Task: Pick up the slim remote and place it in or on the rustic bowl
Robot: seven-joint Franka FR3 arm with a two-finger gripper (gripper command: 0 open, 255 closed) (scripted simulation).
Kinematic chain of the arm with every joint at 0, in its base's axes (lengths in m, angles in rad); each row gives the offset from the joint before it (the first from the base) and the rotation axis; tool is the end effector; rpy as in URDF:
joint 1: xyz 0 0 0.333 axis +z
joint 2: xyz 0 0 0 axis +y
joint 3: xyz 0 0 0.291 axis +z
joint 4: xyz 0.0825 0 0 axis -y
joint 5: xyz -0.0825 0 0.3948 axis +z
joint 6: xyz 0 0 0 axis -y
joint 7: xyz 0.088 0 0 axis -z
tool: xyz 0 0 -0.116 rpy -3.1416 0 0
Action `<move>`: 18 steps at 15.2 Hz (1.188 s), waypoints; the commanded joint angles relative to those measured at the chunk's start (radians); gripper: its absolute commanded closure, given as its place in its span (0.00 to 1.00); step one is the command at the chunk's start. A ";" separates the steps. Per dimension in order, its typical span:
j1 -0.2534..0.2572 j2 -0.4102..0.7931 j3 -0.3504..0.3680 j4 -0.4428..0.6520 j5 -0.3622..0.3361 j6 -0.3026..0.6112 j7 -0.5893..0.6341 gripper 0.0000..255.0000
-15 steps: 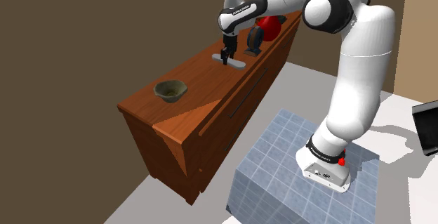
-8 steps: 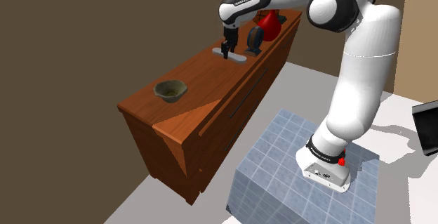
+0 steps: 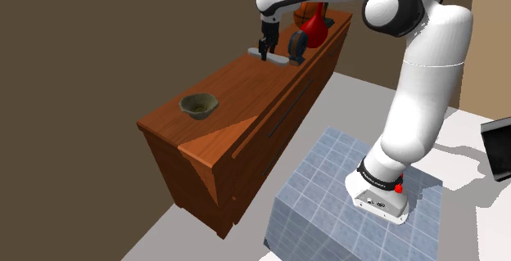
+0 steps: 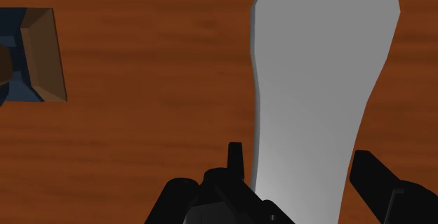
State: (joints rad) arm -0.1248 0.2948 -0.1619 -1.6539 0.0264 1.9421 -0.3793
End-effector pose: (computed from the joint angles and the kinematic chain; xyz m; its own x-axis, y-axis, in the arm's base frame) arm 0.6241 -0.1738 0.4041 0.9959 0.0896 -0.0107 0.0898 -0.9958 0.0197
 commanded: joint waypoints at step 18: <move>0.098 -0.055 0.052 0.083 -0.022 -0.139 0.155 1.00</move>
State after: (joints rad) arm -0.0408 0.2410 -0.1180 -1.5620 0.0066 1.7952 -0.2483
